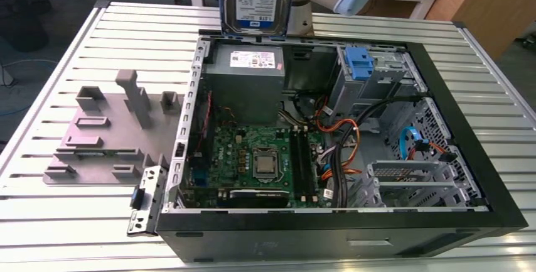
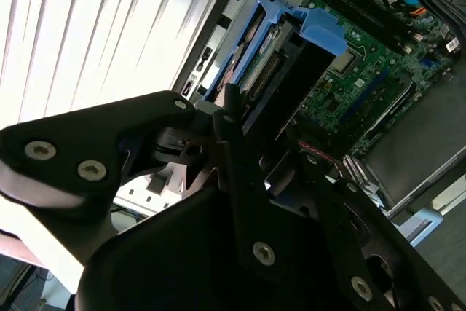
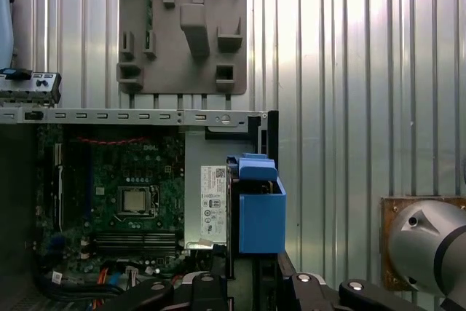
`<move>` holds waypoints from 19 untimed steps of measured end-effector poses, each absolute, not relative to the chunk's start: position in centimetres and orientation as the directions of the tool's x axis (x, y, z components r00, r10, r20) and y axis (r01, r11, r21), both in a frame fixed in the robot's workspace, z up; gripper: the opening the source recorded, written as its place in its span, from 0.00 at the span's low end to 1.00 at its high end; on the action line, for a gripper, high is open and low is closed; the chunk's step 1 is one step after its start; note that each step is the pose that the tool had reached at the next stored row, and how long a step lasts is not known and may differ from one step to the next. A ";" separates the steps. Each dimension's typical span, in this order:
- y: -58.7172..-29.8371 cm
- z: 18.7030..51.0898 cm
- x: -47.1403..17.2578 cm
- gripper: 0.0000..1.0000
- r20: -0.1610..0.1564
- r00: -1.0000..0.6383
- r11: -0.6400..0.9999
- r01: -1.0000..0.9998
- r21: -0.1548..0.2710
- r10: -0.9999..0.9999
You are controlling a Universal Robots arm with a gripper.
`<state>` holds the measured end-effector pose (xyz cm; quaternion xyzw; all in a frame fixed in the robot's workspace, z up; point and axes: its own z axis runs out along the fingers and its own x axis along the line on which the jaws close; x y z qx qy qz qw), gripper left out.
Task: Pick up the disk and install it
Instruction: 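Pick up the disk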
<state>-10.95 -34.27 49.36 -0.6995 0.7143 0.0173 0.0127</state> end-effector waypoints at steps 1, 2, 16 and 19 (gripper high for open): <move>-34.3 49.4 -10.9 0.35 -0.042 -0.021 0.021 -1.000 0.007 -0.999; -34.3 49.4 -10.9 0.35 -0.042 -0.021 0.021 -1.000 0.007 -0.999; -34.4 48.7 -10.6 0.35 -0.035 -0.021 0.021 -1.000 0.007 -0.999; -34.4 48.6 -10.6 0.35 -0.035 -0.021 0.021 -1.000 0.007 -0.999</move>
